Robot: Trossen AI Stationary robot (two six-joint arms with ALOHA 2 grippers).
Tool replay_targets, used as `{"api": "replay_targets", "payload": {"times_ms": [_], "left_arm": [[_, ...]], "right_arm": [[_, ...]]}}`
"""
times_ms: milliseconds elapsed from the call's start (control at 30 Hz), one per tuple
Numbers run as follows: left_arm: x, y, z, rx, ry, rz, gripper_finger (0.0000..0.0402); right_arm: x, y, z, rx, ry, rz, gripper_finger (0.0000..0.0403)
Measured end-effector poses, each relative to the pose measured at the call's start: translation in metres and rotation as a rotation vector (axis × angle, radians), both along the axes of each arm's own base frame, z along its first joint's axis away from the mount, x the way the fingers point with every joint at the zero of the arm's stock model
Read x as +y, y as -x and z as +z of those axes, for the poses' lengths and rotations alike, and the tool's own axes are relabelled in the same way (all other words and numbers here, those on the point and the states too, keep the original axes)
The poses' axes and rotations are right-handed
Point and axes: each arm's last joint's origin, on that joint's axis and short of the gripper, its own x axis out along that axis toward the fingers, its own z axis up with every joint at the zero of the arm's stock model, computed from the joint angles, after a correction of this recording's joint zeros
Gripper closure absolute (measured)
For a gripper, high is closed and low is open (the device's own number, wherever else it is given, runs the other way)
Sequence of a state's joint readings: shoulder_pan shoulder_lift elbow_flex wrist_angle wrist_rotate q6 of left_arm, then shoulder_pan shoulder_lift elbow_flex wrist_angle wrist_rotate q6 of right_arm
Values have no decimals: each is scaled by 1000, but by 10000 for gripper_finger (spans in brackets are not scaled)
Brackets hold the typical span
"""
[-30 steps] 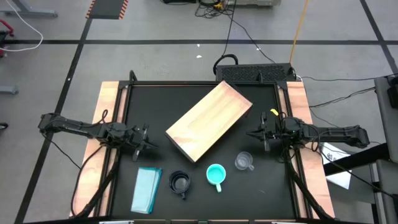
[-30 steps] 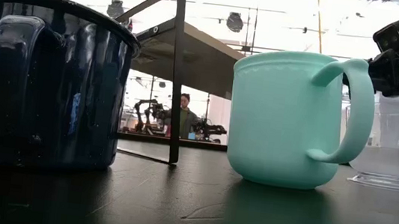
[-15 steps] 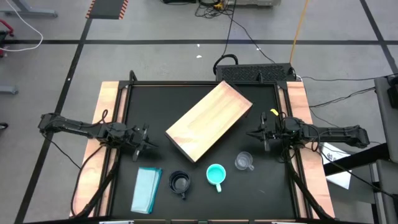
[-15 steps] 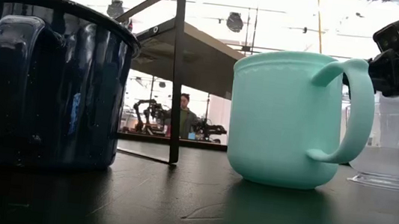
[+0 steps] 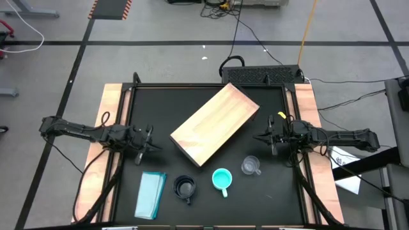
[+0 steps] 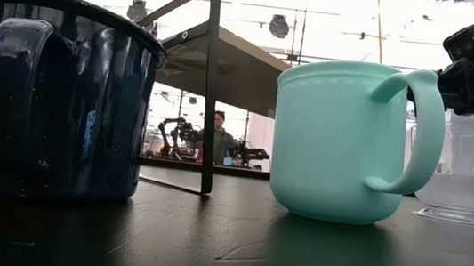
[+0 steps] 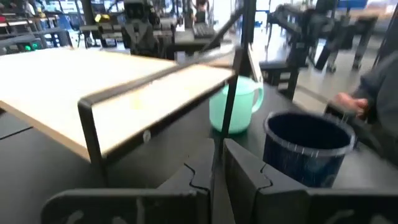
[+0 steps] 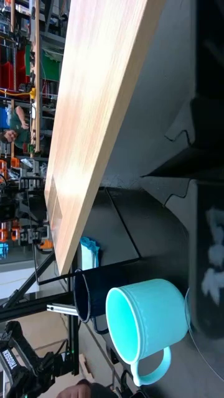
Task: Stack small to large cups/mugs on shelf
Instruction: Put the dark blue cup on the shelf
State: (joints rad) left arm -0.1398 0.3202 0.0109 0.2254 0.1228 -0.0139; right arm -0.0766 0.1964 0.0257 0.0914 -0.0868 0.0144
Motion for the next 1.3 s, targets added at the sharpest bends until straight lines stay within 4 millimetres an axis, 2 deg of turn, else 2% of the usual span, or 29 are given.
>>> {"api": "replay_targets", "payload": {"times_ms": [333,867,1133,1300], "left_arm": [[0,0,8,-40,152,-2,364],[0,0,9,-53,153,19,364],[1,0,19,-188,46,18,364],[0,0,19,-194,21,12,367]], "right_arm": [[0,0,0,0,0,0,403],[0,0,0,-2,0,0,403],[0,0,4,-38,-109,-10,403],[0,-1,7,-76,-118,-8,403]]}}
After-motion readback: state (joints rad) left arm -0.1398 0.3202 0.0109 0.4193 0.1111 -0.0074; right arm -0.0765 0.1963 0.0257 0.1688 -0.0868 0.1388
